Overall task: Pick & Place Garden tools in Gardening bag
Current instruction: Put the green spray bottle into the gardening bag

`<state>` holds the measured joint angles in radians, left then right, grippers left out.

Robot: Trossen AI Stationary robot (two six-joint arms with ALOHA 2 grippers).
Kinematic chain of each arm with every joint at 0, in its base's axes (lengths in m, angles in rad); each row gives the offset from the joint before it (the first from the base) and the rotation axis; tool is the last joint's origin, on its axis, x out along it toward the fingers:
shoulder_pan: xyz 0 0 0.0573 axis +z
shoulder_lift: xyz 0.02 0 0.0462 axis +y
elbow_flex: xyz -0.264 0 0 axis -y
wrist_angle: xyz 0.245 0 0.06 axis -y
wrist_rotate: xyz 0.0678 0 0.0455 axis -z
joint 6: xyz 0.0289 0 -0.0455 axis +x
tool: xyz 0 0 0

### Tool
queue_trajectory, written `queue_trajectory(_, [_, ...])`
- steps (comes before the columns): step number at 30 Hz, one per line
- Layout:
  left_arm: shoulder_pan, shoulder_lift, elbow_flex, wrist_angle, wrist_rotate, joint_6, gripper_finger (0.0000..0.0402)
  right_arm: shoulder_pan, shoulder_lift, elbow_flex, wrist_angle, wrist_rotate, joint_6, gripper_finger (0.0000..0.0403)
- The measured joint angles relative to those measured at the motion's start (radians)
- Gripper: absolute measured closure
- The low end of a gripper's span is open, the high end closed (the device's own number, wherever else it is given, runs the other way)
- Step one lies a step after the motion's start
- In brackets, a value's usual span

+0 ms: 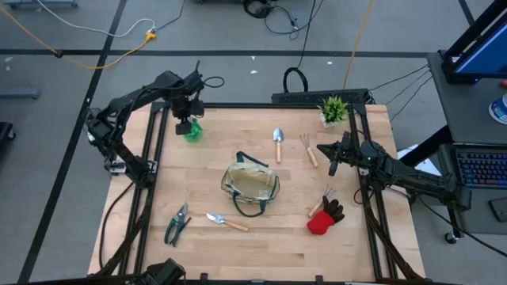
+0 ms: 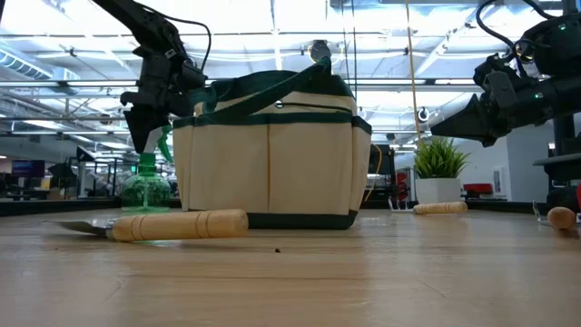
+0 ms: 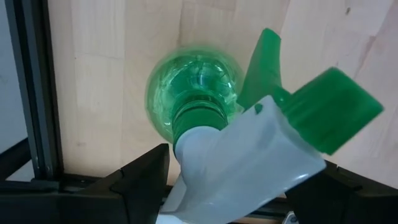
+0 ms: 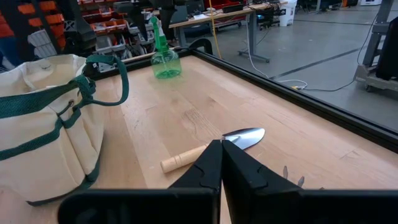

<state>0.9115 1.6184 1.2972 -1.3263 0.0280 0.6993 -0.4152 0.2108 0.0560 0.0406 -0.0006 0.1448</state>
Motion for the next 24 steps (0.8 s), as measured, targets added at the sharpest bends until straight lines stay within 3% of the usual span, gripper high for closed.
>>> queue_trajectory(24, [-0.03, 0.0, 0.0, 0.061, -0.004, 0.046, 0.0117, 0.0, 0.0, 0.0, 0.0, 0.0, 0.0, 0.0403])
